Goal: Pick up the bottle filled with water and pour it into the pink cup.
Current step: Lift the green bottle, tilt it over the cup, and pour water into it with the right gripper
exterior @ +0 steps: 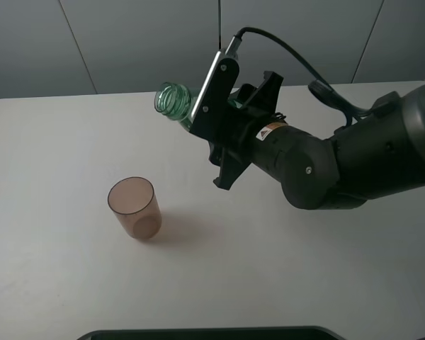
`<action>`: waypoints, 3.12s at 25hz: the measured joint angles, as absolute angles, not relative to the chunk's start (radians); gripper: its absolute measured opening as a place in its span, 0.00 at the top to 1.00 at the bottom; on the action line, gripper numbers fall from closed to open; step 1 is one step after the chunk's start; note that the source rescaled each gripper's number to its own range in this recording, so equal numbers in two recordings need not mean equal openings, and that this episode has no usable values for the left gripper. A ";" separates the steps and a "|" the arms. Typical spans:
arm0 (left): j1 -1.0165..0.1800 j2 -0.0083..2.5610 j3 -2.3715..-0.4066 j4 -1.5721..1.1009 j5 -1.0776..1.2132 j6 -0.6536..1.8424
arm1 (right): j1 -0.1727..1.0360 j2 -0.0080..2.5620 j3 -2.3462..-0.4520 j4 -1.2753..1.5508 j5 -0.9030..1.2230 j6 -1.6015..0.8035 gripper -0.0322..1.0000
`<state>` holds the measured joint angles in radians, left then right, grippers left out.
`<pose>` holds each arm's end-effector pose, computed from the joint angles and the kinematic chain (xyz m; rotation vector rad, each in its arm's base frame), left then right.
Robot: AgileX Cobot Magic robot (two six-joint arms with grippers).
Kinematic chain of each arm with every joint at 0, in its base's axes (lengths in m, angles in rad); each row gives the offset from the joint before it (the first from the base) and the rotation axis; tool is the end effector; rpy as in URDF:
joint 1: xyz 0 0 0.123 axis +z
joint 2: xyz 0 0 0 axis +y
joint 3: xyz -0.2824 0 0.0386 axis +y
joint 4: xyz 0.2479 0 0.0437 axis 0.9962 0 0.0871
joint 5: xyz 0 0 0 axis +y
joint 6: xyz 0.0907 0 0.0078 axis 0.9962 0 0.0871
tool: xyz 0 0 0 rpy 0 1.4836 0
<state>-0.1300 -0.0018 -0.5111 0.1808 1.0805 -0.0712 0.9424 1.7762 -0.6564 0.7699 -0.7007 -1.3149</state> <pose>-0.0060 0.0154 0.2797 0.0481 2.0385 0.0906 0.2179 0.2305 0.1493 -1.2496 1.5830 -0.3103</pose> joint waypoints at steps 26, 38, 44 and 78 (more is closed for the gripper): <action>-0.130 -0.002 -0.511 0.181 1.081 -0.071 | 1.000 1.776 -0.703 0.936 -0.713 -1.717 0.95; -0.130 -0.002 -0.511 0.181 1.081 -0.071 | 1.059 1.776 -0.715 0.959 -0.697 -1.771 0.95; -0.130 -0.002 -0.511 0.181 1.081 -0.071 | 1.059 1.776 -0.715 0.967 -0.697 -1.852 0.95; -0.130 -0.002 -0.511 0.181 1.081 -0.071 | 1.059 1.776 -0.717 1.096 -0.699 -2.036 0.95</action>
